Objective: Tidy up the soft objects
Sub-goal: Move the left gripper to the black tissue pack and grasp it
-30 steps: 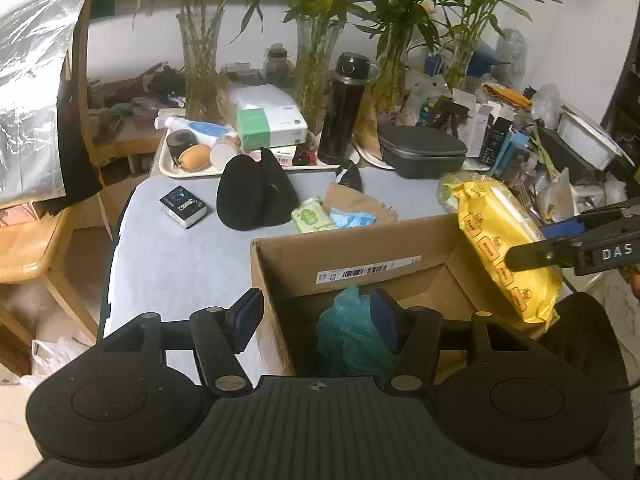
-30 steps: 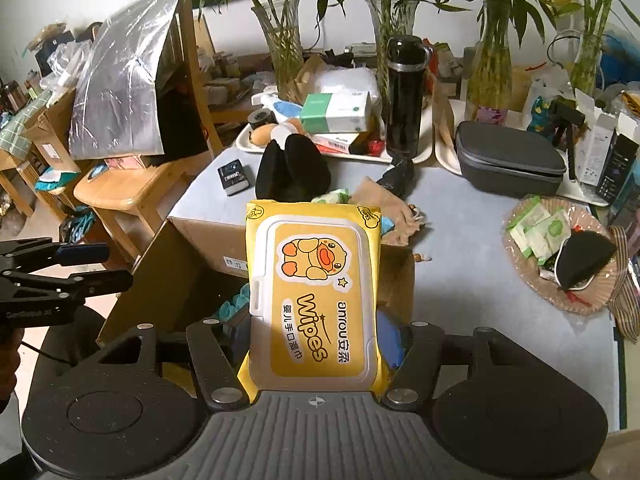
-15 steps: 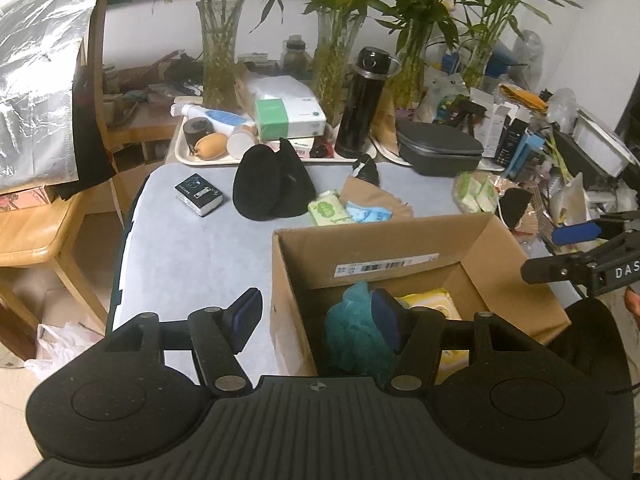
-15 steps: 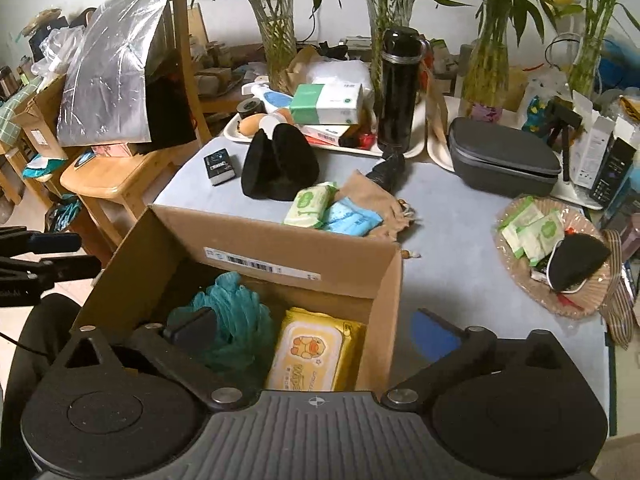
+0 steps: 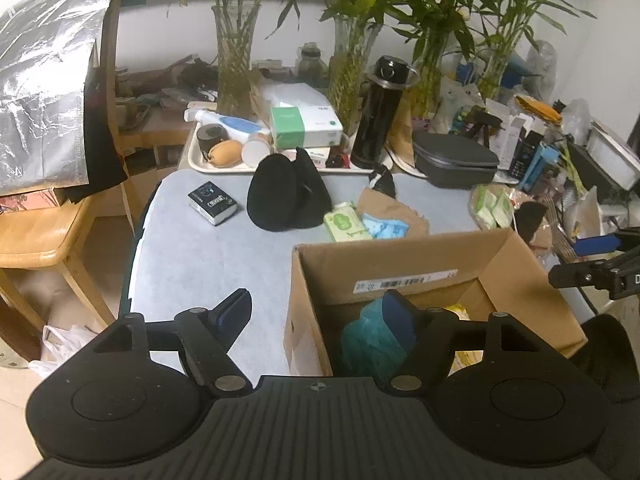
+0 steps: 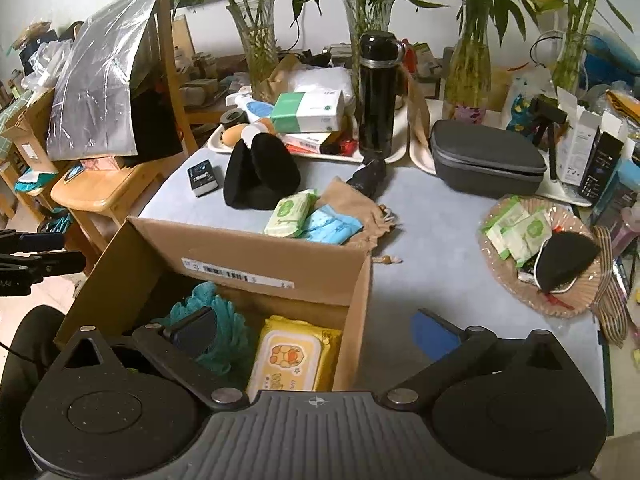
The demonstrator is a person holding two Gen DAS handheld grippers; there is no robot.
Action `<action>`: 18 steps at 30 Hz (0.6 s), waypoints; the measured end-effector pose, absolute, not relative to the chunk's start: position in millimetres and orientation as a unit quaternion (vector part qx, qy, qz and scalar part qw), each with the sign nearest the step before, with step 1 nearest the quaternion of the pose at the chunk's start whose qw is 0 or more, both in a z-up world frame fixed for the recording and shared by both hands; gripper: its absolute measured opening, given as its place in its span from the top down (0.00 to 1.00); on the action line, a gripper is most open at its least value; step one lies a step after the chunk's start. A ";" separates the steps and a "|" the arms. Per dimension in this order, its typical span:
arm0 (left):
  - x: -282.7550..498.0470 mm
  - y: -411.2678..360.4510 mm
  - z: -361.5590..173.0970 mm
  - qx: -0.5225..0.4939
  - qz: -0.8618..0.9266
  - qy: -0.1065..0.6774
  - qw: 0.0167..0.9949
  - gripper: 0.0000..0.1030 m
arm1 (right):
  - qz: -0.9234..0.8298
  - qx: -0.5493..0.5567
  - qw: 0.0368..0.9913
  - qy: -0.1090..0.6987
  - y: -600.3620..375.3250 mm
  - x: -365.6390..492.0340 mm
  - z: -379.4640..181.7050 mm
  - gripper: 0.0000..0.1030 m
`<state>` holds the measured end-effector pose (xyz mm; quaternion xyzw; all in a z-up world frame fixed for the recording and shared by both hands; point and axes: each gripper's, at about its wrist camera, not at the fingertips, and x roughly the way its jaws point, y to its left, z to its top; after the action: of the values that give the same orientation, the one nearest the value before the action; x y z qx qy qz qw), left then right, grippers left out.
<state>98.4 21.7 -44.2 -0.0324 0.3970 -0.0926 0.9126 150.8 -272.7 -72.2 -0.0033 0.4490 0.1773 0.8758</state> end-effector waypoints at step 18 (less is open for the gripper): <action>133.7 44.3 -58.7 -0.030 -0.043 0.364 0.930 0.30 | 0.162 0.000 0.891 0.425 -285.7 176.6 -79.3 0.00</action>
<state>133.7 44.3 -58.7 -0.0298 0.3640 -0.0435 0.9299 176.6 -285.7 -79.3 0.0005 0.4248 0.1621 0.8907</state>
